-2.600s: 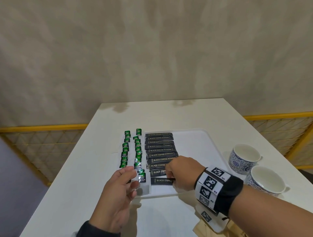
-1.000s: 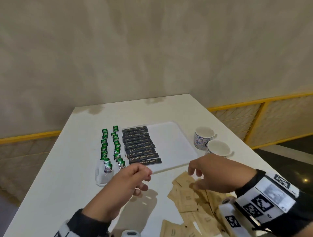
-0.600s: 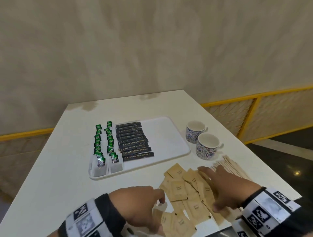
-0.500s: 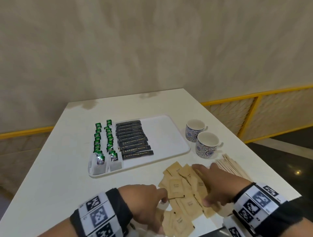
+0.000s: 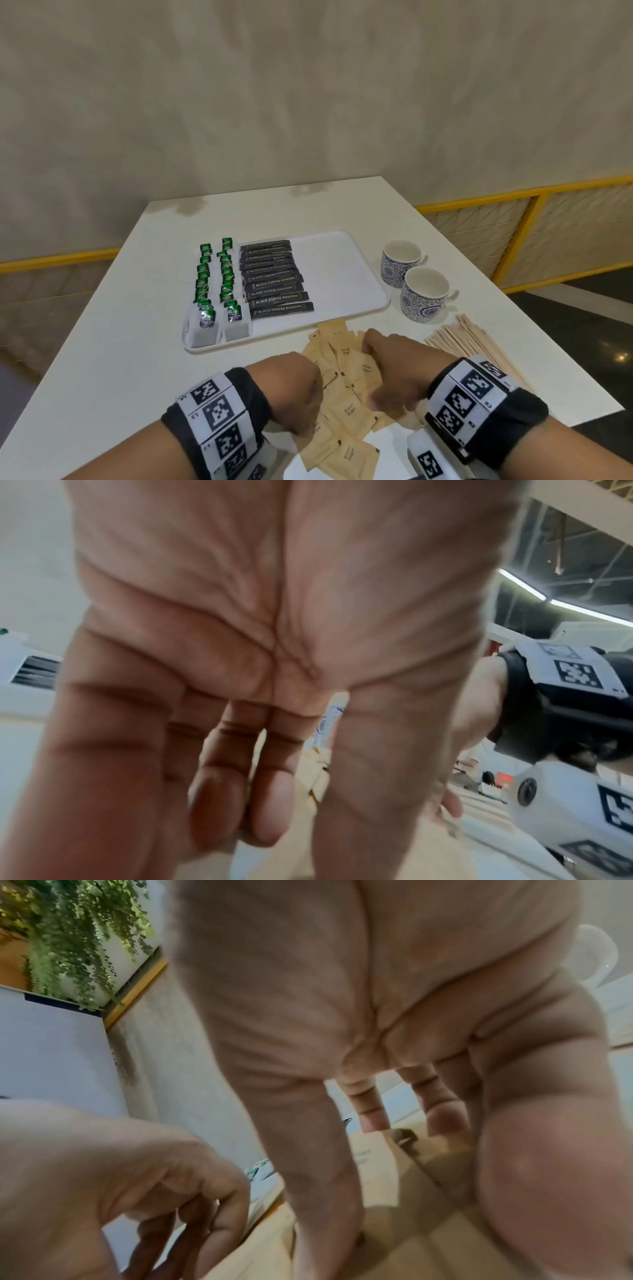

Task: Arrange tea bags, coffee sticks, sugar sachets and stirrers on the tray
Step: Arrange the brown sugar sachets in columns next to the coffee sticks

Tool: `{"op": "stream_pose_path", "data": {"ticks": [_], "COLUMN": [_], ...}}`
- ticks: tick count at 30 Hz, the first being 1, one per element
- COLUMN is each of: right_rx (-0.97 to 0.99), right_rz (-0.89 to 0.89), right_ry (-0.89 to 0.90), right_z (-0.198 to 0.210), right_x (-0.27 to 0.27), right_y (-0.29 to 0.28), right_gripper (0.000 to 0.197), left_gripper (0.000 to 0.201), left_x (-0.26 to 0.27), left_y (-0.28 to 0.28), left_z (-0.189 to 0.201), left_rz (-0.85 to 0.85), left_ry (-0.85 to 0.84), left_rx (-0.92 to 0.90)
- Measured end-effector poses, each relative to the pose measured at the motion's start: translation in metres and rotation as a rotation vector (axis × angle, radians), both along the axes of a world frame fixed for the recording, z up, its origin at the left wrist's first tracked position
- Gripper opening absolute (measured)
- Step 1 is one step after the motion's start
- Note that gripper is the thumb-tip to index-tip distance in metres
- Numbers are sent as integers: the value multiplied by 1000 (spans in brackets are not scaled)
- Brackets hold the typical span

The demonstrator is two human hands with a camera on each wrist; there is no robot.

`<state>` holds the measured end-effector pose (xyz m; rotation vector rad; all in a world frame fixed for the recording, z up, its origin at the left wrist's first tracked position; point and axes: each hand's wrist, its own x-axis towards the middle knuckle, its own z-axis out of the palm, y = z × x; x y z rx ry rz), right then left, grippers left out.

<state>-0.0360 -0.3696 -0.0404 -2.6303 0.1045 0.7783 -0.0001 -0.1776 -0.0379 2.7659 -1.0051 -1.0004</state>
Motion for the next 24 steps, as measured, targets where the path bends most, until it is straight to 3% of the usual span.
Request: {"op": "stream_pose_path", "data": {"ticks": [5,12,18,21,24], "right_rx": [82,103,-39,-132,-173], "right_rz": [0,25,79,100,85], "right_ry": [17,-64,-196,-220,-181], "right_z": [0,-1,1,4,-5], "right_x": [3,3,-2,-13,-23], "right_y": [3,2,-5,-16,-24], "right_gripper": [48,48,56,41,22], "left_gripper": [44,43,26,25,10], "left_x": [-10,-1,15,20,20], "left_y": [1,11,31,37,39], "left_z": [-2,-1,4,12,16], "left_rz": [84,76,141,198,194], "left_ry": [9,-26,3,142,198], "left_rx": [39,22,-76,-216,-276]}}
